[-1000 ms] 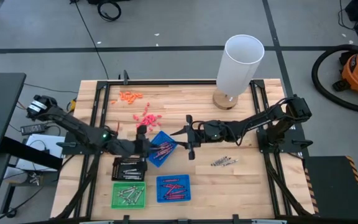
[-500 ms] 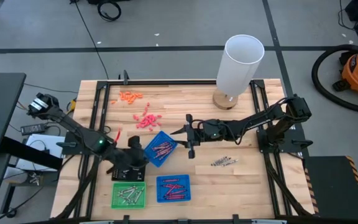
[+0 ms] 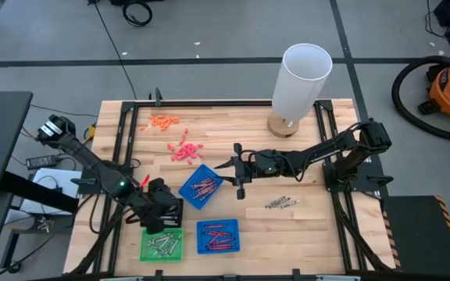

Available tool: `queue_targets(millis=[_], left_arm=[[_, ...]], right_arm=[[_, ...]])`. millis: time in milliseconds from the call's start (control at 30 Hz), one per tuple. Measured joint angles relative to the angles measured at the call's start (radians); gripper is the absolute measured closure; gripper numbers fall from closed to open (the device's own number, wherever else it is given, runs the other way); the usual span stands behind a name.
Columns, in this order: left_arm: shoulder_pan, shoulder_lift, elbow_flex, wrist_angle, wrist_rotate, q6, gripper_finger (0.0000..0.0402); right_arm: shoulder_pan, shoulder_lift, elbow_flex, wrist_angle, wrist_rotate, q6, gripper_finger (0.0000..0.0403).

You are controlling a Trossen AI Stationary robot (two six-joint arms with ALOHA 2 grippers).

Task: Sort crayons
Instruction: Put the black crayon into the black bin

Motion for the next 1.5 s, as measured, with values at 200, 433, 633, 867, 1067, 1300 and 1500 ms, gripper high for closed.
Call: queue_targets(millis=[200,433,633,867,1067,1300,1500], left_arm=[[-0.034,0.003,-0.003,-0.03,-0.025,-0.057,0.0363],[-0.052,0.052,-0.003,-0.028,-0.028,-0.058,0.0362],[-0.052,0.125,-0.003,-0.061,-0.026,-0.071,0.0362],[-0.052,0.181,-0.003,-0.089,0.022,-0.084,0.0362],[-0.064,0.221,-0.003,-0.125,0.057,-0.086,0.0355],[-0.073,0.234,-0.003,-0.155,0.051,-0.116,0.0306],[-0.06,0.234,0.001,-0.158,0.121,-0.118,0.0282]], right_arm=[[0.0,0.0,0.0,0.0,0.0,0.0,0.0263],[0.0,0.0,0.0,0.0,0.0,0.0,0.0263],[0.0,0.0,0.0,0.0,0.0,0.0,0.0263],[0.0,0.0,0.0,0.001,-0.001,0.0,0.0263],[0.001,0.0,0.0,0.001,-0.001,0.0,0.0263],[0.001,-0.001,0.0,0.001,-0.001,0.001,0.0263],[0.001,-0.001,0.0,0.0,-0.001,0.003,0.0263]])
